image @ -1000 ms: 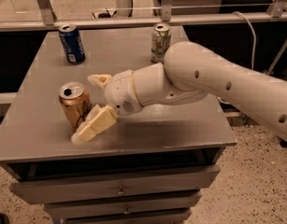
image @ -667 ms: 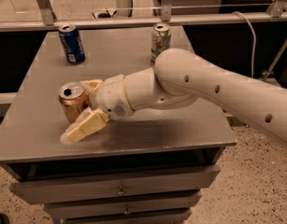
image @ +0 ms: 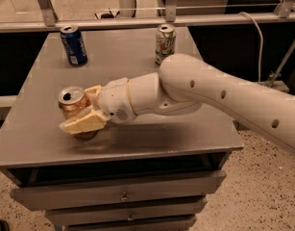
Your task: Pick orange can
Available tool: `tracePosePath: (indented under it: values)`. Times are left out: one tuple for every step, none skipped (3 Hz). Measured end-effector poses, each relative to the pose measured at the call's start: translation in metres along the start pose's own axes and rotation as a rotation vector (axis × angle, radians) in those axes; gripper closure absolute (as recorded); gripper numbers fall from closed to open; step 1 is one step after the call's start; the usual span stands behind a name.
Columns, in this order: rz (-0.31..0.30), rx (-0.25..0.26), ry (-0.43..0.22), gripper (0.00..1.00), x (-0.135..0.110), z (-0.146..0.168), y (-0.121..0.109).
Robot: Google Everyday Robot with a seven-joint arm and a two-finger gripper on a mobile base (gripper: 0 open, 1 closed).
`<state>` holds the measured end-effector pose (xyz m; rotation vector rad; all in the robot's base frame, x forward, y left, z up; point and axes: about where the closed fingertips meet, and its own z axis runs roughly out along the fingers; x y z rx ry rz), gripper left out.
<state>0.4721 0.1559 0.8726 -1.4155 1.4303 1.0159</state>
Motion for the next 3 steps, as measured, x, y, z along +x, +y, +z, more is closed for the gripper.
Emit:
tracePosePath:
  values:
    - [-0.009,0.026,-0.015,0.83,-0.004,-0.016,-0.01]
    - [-0.024,0.065,-0.075,1.0,-0.02,-0.087,-0.026]
    - [-0.024,0.065,-0.075,1.0,-0.02,-0.087,-0.026]
